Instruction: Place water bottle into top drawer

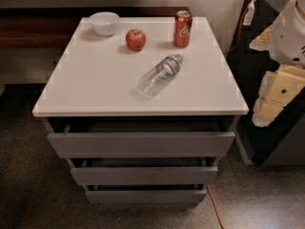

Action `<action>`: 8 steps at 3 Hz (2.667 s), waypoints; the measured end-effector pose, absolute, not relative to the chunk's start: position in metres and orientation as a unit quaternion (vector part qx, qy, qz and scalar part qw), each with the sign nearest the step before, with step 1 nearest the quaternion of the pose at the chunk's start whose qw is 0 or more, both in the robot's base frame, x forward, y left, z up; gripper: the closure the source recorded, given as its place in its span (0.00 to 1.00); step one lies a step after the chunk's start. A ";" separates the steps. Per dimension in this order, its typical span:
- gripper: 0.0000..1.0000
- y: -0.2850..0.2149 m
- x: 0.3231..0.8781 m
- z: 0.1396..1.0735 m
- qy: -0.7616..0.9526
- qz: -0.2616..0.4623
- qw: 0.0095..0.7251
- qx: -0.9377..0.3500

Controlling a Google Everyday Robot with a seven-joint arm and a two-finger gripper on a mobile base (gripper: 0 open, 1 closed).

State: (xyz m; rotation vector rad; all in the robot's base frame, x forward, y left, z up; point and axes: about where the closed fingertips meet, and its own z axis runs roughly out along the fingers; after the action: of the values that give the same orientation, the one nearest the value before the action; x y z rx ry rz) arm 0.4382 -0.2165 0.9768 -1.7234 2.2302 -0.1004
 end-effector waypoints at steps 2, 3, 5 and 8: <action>0.00 -0.204 0.436 0.968 0.770 -0.028 0.172 -0.614; 0.00 -0.182 0.429 0.953 0.749 -0.008 0.185 -0.636; 0.00 -0.129 0.406 0.904 0.682 0.024 0.205 -0.702; 0.00 -0.096 0.399 0.800 0.643 -0.036 0.174 -0.745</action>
Offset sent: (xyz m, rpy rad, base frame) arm -0.0059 0.0305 -0.0281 0.0582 -0.0129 0.0888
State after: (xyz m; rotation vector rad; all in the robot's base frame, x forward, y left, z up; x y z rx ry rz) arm 0.3994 -0.0958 0.8001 -2.1120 1.8236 -0.1028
